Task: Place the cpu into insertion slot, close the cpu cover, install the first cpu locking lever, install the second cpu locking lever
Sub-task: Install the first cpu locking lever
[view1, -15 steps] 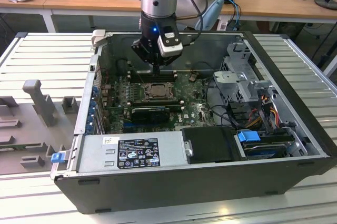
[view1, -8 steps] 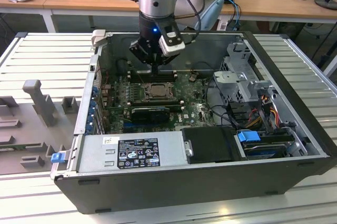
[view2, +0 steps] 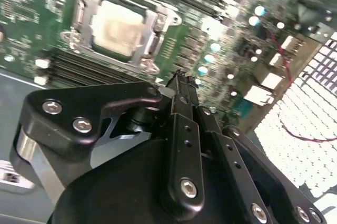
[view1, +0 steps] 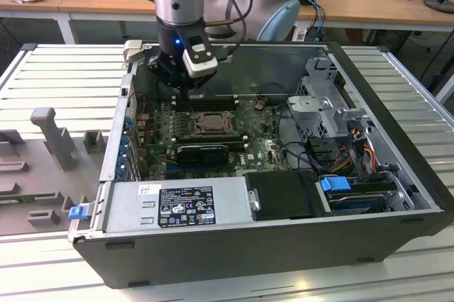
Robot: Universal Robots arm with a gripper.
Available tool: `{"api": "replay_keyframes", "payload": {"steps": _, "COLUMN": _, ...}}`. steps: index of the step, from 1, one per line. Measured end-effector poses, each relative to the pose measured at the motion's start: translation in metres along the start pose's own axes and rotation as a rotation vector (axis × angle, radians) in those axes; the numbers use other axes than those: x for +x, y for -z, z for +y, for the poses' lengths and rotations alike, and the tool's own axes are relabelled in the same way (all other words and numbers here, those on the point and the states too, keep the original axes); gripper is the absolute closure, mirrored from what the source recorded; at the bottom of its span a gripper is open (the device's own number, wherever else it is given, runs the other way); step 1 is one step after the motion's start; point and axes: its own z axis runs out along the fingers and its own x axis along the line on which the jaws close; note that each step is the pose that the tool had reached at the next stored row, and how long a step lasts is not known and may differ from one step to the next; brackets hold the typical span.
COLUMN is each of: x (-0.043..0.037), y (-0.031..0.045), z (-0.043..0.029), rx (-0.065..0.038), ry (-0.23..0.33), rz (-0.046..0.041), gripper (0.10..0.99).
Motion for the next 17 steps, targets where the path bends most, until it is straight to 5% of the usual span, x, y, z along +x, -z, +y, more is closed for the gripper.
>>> {"api": "replay_keyframes", "payload": {"steps": 3, "x": 0.0122, "y": -0.0038, "z": -0.0007, "rx": 0.000, "ry": 0.003, "rz": -0.0003, "gripper": 0.980}}
{"api": "replay_keyframes", "payload": {"steps": 6, "x": 0.0186, "y": -0.0085, "z": 0.0076, "rx": 0.000, "ry": 0.006, "rz": -0.0002, "gripper": 0.980}}
{"api": "replay_keyframes", "payload": {"steps": 12, "x": 0.0202, "y": -0.0107, "z": 0.0255, "rx": 0.000, "ry": 0.010, "rz": -0.0001, "gripper": 0.980}}
{"api": "replay_keyframes", "payload": {"steps": 17, "x": 0.0121, "y": -0.0108, "z": 0.0273, "rx": 0.000, "ry": 0.010, "rz": 0.0001, "gripper": 0.980}}
